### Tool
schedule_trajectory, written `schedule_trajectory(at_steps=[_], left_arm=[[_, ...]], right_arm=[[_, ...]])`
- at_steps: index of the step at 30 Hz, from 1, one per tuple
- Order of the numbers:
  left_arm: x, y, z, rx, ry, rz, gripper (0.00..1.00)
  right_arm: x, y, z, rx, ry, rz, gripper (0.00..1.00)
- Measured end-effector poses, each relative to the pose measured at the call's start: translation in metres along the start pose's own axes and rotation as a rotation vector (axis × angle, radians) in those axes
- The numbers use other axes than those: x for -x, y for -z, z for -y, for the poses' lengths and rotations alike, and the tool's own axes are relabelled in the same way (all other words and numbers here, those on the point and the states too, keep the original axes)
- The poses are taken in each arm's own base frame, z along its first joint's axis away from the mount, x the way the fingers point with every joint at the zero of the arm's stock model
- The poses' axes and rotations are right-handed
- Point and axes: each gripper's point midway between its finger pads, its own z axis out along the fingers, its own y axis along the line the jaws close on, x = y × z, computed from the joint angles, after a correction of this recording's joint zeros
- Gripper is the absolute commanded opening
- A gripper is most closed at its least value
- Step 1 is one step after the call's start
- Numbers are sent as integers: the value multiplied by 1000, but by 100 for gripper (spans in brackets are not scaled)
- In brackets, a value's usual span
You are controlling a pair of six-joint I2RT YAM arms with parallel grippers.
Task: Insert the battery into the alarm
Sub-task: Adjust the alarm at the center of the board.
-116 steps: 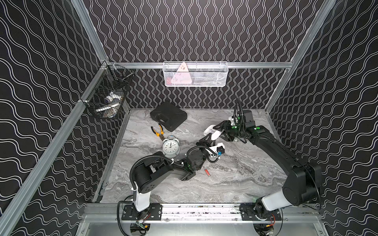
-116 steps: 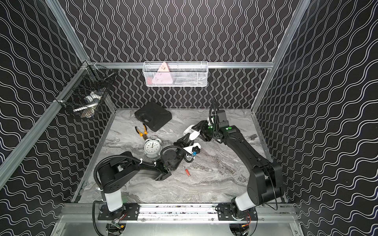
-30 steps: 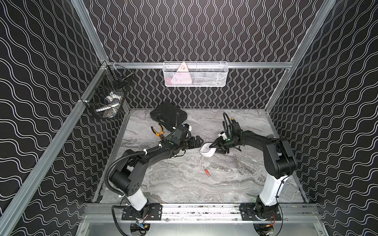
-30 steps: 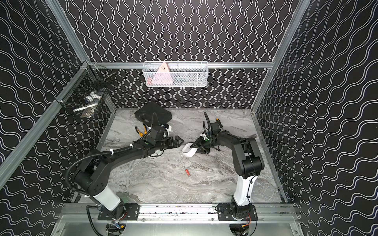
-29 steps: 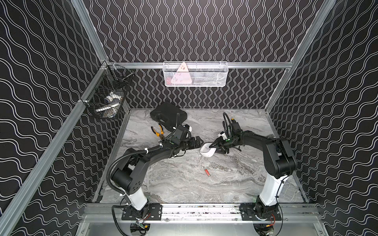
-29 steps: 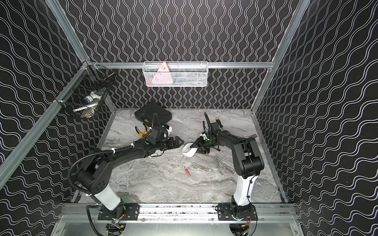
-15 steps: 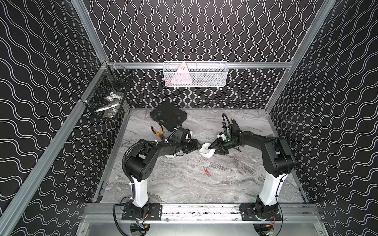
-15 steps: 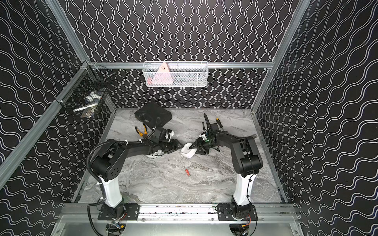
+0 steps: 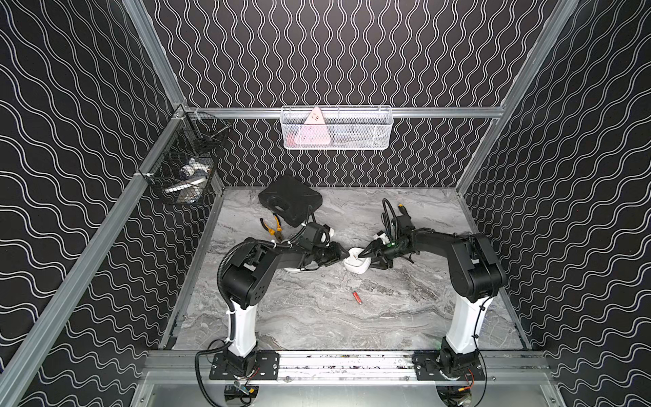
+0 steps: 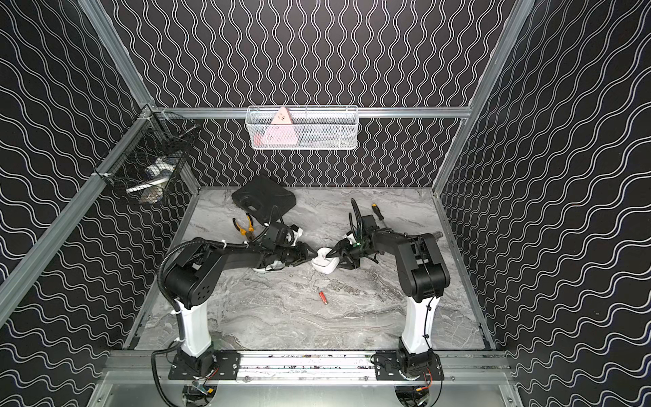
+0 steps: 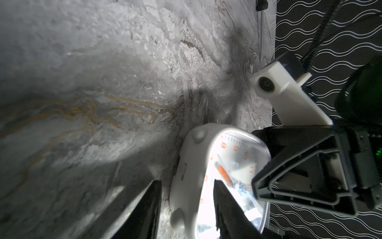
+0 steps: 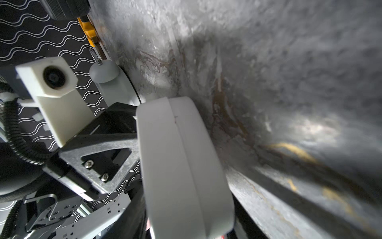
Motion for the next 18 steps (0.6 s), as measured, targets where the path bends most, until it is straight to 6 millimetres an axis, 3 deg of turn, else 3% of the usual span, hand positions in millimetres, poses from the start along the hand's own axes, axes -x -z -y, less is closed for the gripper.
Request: schedule_trajectory(at_steps=[18], left_arm=[[-5, 0, 1, 1, 7, -4, 50]], right_arm=[[4, 2, 8, -25, -37, 21, 79]])
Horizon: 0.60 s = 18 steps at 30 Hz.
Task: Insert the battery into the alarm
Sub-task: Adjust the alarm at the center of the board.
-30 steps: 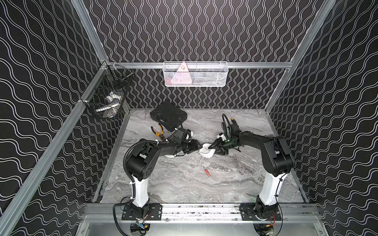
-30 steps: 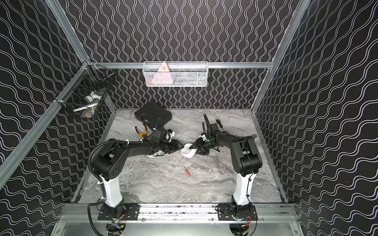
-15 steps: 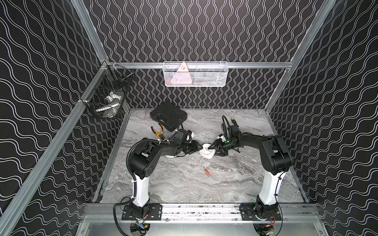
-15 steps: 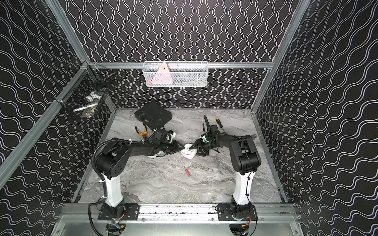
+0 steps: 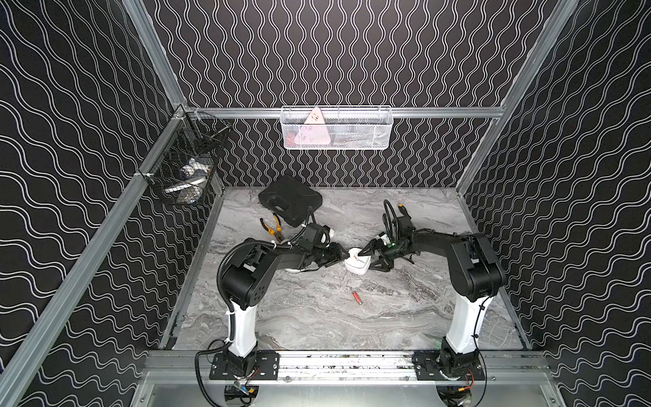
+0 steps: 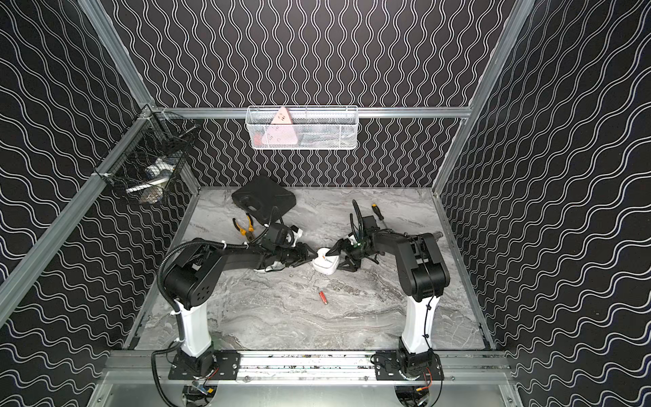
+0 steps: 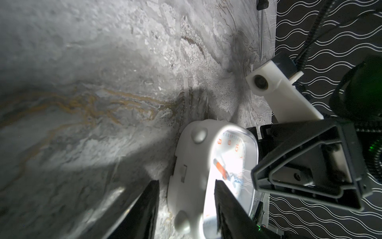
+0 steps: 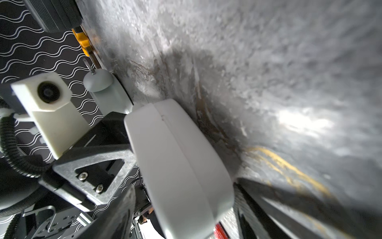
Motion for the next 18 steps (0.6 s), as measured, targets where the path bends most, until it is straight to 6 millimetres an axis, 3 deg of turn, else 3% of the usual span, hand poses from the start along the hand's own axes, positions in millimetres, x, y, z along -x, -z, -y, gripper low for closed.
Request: schedule_trajectory(at_steps=[11, 18], left_arm=[[-3, 0, 2, -18, 24, -10, 57], [-3, 1, 7, -38, 38, -13, 70]], right_arm=[[-1, 6, 3, -43, -14, 24, 85], [1, 12, 6, -81, -14, 56, 86]])
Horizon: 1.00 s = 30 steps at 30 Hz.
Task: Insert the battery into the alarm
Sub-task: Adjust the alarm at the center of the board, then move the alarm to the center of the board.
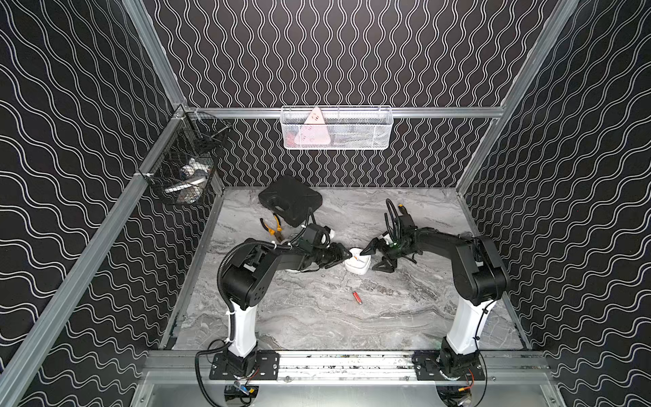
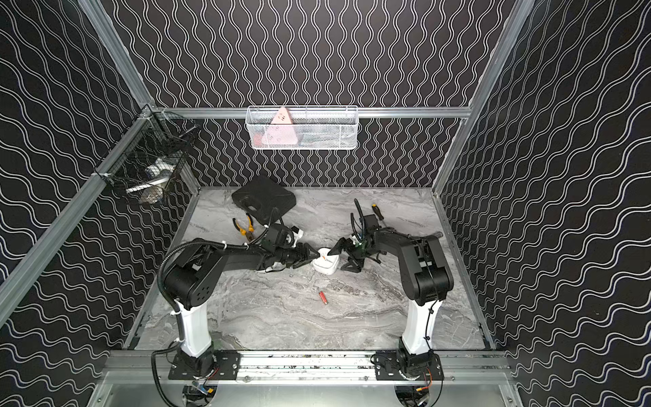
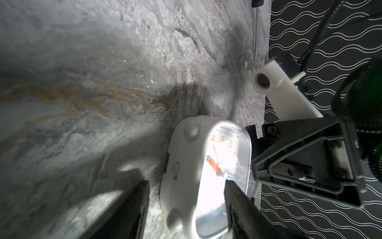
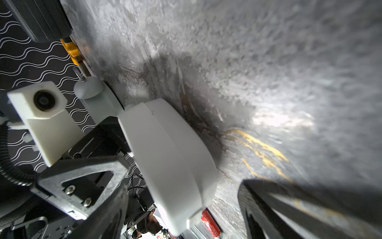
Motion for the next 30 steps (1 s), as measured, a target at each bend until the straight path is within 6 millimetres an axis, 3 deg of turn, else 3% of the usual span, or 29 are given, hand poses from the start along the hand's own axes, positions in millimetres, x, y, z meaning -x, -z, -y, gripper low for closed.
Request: schedule_trajectory(at_steps=[7, 11, 13, 18, 21, 25, 30], left_arm=[[8, 15, 15, -16, -35, 60, 99], [20, 33, 31, -10, -90, 142, 98], [26, 46, 37, 9, -109, 194, 98], [31, 72, 36, 88, -138, 280, 96], [32, 82, 34, 124, -136, 315, 96], [32, 92, 31, 157, -130, 340, 97], [32, 103, 32, 172, -129, 364, 97]], right_arm=[[-12, 16, 4, -30, 7, 67, 82], [-27, 30, 5, -35, 44, 129, 72], [-38, 31, 7, -46, 54, 147, 63], [-69, 14, 8, -71, 82, 127, 48], [-78, 1, 1, -73, 104, 111, 46], [-76, -17, -7, -76, 107, 108, 41], [-55, -28, -10, -75, 60, 153, 40]])
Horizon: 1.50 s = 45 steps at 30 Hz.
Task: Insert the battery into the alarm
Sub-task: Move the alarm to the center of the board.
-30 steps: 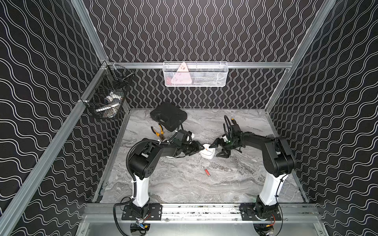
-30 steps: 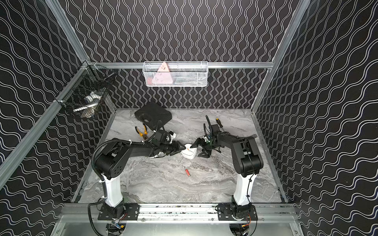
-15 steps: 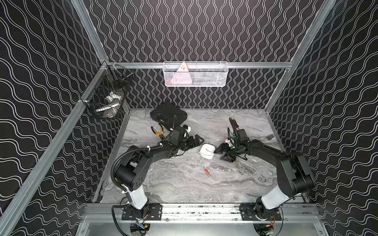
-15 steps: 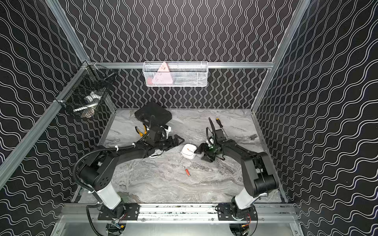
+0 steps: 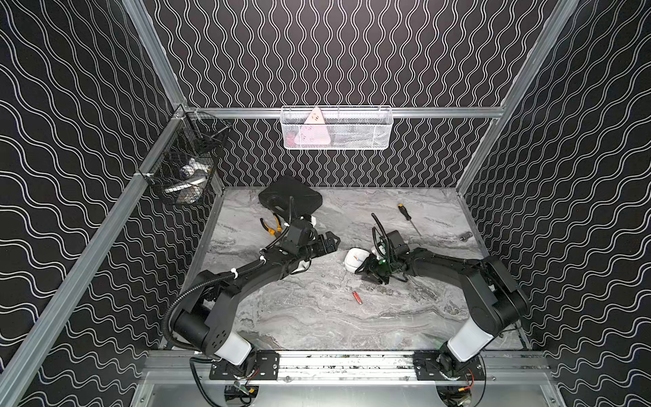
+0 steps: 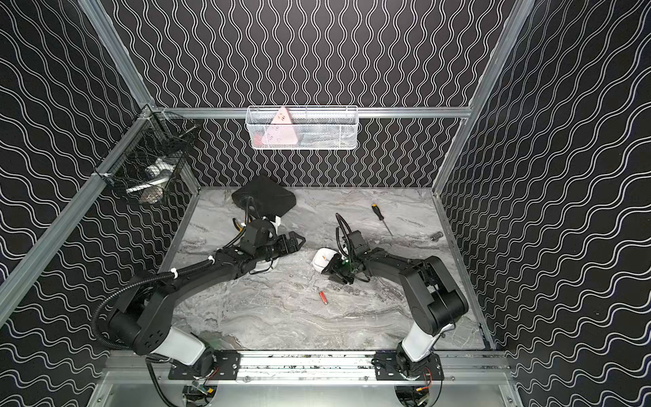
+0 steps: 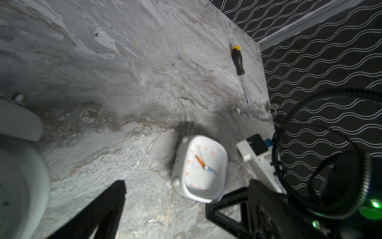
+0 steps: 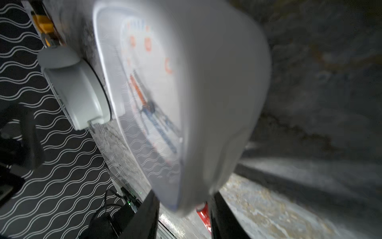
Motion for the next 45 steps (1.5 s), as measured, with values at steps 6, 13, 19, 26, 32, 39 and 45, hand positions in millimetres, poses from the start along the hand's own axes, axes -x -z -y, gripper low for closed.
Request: schedule_trajectory(at_steps=[6, 13, 19, 26, 32, 39, 45], left_arm=[[2, 8, -2, 17, -19, 13, 98], [6, 16, -9, 35, -10, 32, 99], [8, 19, -17, 55, 2, 41, 99], [24, 37, -38, 119, 45, 78, 99], [62, 67, -82, 244, 156, 131, 99], [80, 97, -143, 314, 343, 120, 99], [82, 116, -167, 304, 433, 125, 99]], right_arm=[[23, -10, -10, -1, -7, 32, 39], [59, -17, -2, -22, -48, 70, 40], [86, -18, -10, -10, -25, 95, 43], [68, 3, -11, 7, 16, 103, 56], [52, 29, -34, 42, 152, 141, 63], [16, 4, -93, 62, 394, 114, 63], [-5, -45, -138, 69, 529, 72, 62]])
